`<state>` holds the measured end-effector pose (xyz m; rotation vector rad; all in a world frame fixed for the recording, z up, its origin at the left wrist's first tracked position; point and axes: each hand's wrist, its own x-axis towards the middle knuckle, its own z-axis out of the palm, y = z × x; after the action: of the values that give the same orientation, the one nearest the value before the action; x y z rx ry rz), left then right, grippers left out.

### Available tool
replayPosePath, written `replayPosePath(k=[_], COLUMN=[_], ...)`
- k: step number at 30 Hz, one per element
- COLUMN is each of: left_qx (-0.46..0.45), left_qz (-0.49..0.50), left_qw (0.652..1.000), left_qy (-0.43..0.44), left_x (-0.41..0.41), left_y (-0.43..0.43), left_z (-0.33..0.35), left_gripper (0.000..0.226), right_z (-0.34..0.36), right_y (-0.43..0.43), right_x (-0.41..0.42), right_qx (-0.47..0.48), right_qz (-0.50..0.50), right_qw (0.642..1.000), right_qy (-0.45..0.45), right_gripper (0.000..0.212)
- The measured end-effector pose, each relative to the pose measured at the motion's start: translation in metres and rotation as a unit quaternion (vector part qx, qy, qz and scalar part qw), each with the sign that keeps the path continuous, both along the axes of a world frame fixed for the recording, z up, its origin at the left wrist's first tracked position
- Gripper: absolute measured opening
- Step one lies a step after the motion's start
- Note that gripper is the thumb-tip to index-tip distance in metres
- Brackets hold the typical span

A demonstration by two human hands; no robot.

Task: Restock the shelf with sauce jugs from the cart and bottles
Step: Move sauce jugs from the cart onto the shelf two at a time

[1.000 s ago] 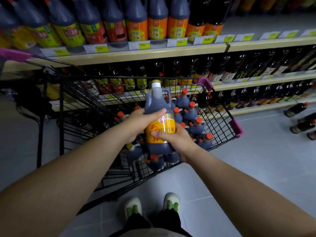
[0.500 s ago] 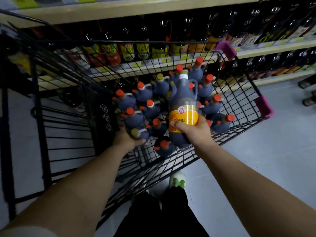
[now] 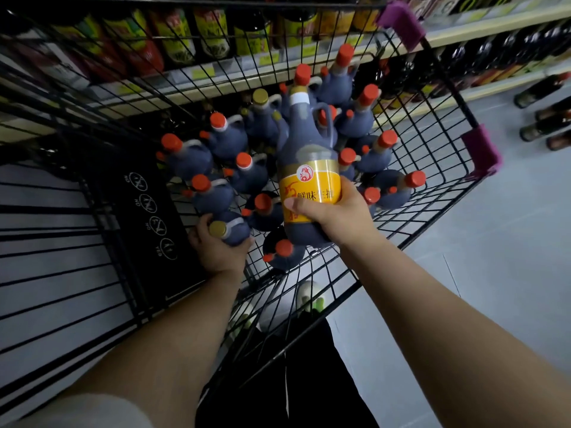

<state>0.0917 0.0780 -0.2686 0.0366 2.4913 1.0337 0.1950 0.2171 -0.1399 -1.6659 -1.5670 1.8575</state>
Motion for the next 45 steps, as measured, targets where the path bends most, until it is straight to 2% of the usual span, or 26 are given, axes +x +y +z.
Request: replayPosePath(k=[3,7,14,20,27,29,33,38,45], left_qx=[0.031,0.057,0.025,0.005,0.008,0.011,0.064,0.105,0.137], left_qz=[0.024,0.053,-0.011,-0.105,-0.201,-0.216,-0.238,-0.307,-0.352], left_qw=[0.999,0.997,0.999,0.994,0.979,0.975,0.968,0.945,0.922], left_qy=[-0.006,-0.018,-0.031,-0.005,0.041,0.051,0.038,0.047,0.09], left_x=[-0.001,0.001,-0.009,-0.022,-0.047,-0.054,-0.064,-0.049,0.01], left_y=[0.003,0.006,-0.001,-0.011,-0.022,-0.02,0.002,0.044,0.107], left_z=[-0.014,-0.015,0.008,0.073,0.165,0.191,0.227,0.253,0.289], left_gripper=[0.087,0.056,0.04,0.041,0.062,0.066,0.061,0.056,0.049], right_z=[-0.001,-0.001,0.006,0.022,0.079,0.095,0.119,0.137,0.157], right_y=[0.001,0.001,-0.002,-0.008,-0.014,-0.015,-0.01,0.007,0.042], right_x=[-0.001,0.0,0.001,0.001,0.002,0.004,0.014,0.045,0.113], right_qx=[0.001,0.007,0.016,-0.014,-0.016,-0.022,-0.064,-0.066,-0.027], right_qz=[0.004,0.009,0.041,0.044,0.044,0.035,0.002,-0.021,-0.04], right_qw=[1.0,1.0,0.999,0.999,0.998,0.996,0.986,0.975,0.973], right_qy=[0.0,0.003,-0.002,0.015,0.052,0.083,0.152,0.209,0.226], right_gripper=[0.08,0.079,0.072,0.072,0.062,0.066,0.081,0.083,0.078])
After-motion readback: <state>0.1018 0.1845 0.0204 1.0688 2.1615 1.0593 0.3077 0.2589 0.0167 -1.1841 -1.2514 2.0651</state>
